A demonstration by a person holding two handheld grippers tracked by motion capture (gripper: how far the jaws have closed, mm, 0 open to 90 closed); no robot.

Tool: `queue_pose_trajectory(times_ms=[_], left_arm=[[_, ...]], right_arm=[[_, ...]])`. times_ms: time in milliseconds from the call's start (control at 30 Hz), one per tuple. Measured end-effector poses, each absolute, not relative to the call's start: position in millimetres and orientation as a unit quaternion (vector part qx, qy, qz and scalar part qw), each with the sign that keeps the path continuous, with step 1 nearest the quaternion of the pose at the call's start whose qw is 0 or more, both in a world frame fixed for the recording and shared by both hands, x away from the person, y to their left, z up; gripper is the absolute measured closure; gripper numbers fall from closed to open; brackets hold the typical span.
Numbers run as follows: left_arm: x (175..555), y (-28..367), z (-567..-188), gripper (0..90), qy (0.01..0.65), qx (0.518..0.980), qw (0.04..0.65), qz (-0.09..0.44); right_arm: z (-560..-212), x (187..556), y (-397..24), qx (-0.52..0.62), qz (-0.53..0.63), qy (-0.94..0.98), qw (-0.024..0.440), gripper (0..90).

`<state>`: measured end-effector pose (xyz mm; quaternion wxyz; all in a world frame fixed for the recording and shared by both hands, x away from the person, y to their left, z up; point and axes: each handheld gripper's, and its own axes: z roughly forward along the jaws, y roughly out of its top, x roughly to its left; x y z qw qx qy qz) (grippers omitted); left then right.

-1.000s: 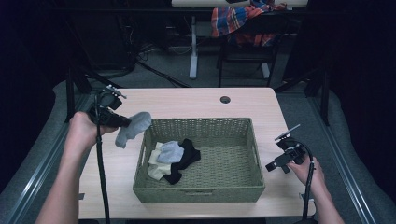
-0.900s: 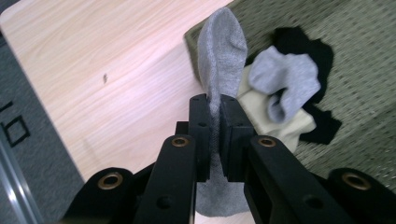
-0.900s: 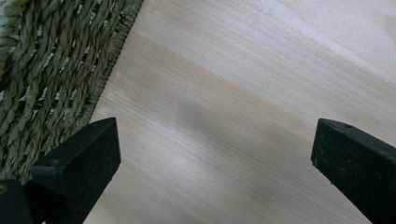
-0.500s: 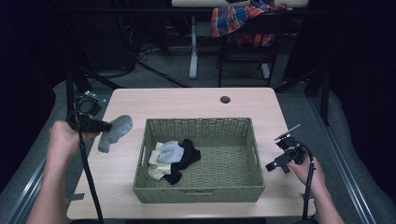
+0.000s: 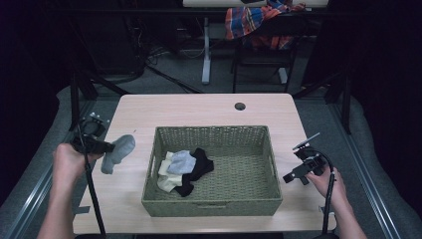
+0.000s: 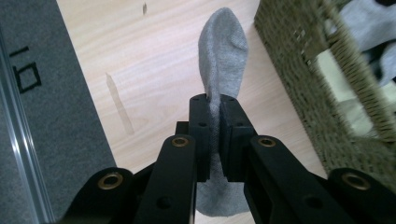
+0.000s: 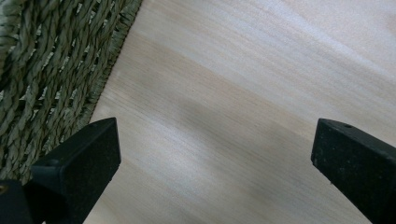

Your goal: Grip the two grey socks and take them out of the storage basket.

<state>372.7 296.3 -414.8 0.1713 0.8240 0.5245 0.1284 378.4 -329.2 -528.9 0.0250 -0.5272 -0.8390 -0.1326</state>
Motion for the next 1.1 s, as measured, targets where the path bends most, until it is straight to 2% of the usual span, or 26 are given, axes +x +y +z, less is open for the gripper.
queue_pose_trajectory(times_ms=[667,933,1100], left_arm=[[382,304,-469,85.2,0.544,0.82,0.152,0.095],[392,303,-492,85.0,0.548,0.82,0.152,0.065],[397,302,-506,83.7,0.543,0.826,0.143,0.051]], right_arm=[[-531,377,-327,-0.536,-0.146,-0.831,0.021,1.1],[-530,378,-328,-0.528,-0.141,-0.837,0.031,1.1],[-529,378,-326,-0.527,-0.129,-0.84,0.022,1.1]])
